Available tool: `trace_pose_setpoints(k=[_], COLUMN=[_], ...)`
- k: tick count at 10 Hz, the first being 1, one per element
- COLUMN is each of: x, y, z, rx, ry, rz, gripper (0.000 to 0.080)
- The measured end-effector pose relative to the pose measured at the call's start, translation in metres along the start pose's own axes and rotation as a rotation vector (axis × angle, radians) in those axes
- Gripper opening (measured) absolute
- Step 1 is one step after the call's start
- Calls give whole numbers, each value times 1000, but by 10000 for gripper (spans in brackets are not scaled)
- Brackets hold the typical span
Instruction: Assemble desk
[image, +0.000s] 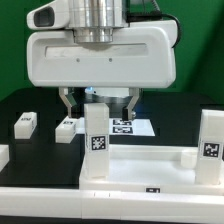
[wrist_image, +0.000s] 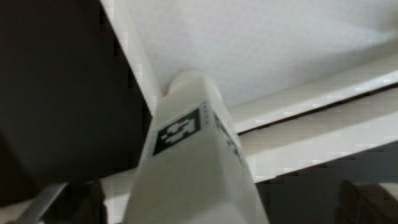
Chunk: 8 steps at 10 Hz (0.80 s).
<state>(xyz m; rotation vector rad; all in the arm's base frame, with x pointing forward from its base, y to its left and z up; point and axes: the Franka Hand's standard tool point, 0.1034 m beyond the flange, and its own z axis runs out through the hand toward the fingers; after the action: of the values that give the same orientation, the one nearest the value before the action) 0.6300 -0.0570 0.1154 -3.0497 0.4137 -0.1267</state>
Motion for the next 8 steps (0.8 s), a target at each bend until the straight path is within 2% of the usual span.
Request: trace_pose_setpoints(k=[2,4,5,6,7,8], x=[0,0,0,0,0,0], y=[0,0,0,1,1,1], z=[1,1,1,1,1,1], rx=[-5,-21,-21,-21,-21,-21], ry=[-1,-1,-1,-1,-1,-1], rz=[-139,-260,-264,-263,-263,-263], gripper=[649,649,604,436,436,297])
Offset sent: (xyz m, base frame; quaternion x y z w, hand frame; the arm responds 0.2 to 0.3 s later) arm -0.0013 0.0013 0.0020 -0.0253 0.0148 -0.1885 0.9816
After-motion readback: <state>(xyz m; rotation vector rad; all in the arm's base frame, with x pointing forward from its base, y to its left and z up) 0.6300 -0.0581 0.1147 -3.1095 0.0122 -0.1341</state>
